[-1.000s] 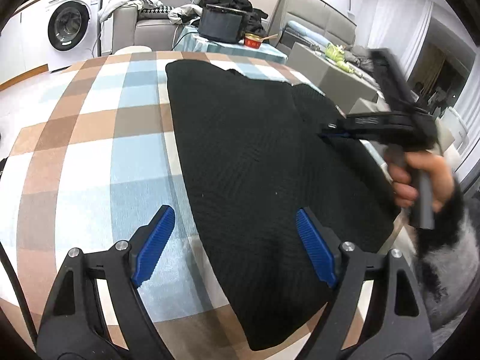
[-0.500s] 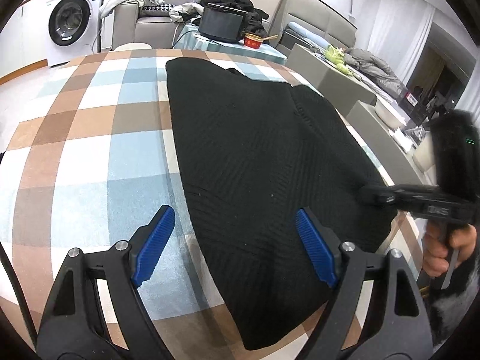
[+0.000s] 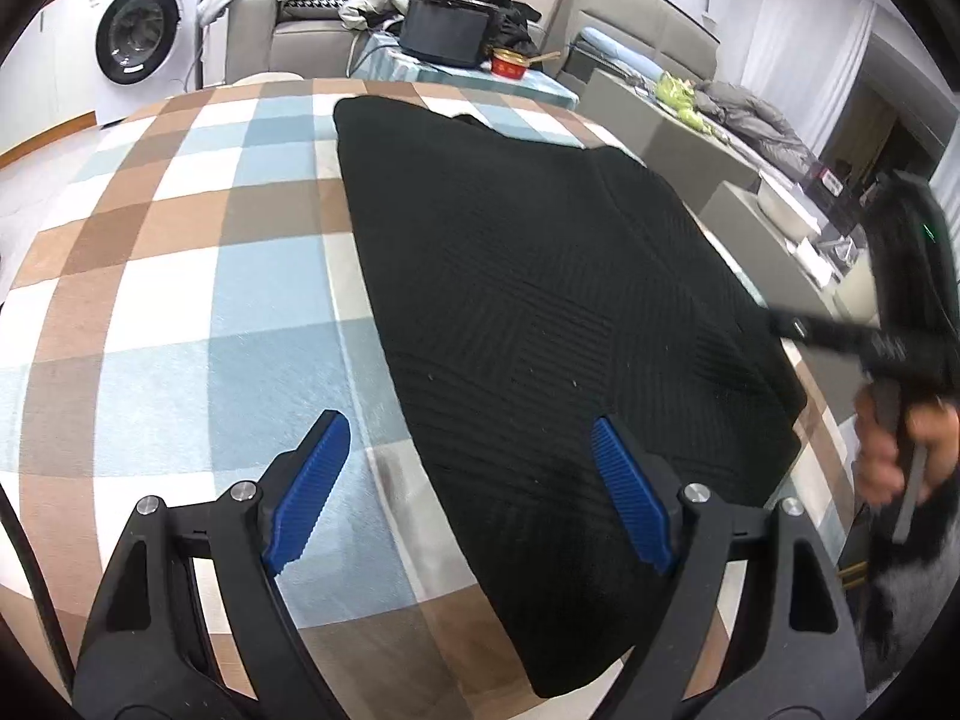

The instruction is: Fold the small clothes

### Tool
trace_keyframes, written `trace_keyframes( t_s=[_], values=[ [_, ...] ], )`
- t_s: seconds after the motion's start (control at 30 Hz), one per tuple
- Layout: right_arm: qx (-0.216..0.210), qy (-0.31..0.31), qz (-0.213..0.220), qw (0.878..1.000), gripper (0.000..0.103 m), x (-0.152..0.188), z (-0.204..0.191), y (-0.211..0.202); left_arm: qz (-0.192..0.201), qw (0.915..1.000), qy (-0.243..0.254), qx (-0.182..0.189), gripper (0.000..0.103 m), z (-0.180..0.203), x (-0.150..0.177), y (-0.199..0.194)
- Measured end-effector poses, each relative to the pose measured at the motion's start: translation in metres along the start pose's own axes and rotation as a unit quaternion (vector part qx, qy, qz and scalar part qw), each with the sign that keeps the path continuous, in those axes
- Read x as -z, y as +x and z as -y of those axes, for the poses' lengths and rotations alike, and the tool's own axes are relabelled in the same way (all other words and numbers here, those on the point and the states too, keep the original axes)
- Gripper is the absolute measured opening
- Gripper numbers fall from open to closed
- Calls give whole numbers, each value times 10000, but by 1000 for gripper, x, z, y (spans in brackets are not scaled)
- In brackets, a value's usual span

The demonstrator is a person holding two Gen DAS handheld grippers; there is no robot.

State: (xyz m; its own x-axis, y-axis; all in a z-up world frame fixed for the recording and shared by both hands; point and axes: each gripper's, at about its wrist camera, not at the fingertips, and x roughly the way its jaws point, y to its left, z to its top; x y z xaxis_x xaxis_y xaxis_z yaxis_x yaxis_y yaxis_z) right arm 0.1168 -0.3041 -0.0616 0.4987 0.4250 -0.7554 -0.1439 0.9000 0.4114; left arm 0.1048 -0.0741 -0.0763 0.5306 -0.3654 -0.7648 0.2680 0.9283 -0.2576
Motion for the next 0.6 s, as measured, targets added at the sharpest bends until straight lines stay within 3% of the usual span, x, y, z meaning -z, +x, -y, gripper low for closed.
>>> trace_keyframes(
  t_s=[0.1,0.27,0.37,0.47,0.5,0.6],
  values=[
    [-138,327,-67,9993,48,-17,21,20,-178,9998,117,-46,81,5,4,8],
    [-422,391,-81,9983,48,-52,18,52,-254,9995,181,19,81,6,7,11],
    [-302,253,-122,9991,47,-67,3,70,-196,9998,80,-31,81,-1,4,8],
    [-180,1,-171,9997,28,-77,-10,84,-119,9999,-42,-91,81,-11,-1,6],
    [-104,-163,-187,9996,15,-77,-15,87,-105,9999,-82,-103,81,-14,-2,5],
    [105,-553,-65,9984,10,-73,-31,82,-35,9997,-233,-88,81,-22,-7,2]
  ],
)
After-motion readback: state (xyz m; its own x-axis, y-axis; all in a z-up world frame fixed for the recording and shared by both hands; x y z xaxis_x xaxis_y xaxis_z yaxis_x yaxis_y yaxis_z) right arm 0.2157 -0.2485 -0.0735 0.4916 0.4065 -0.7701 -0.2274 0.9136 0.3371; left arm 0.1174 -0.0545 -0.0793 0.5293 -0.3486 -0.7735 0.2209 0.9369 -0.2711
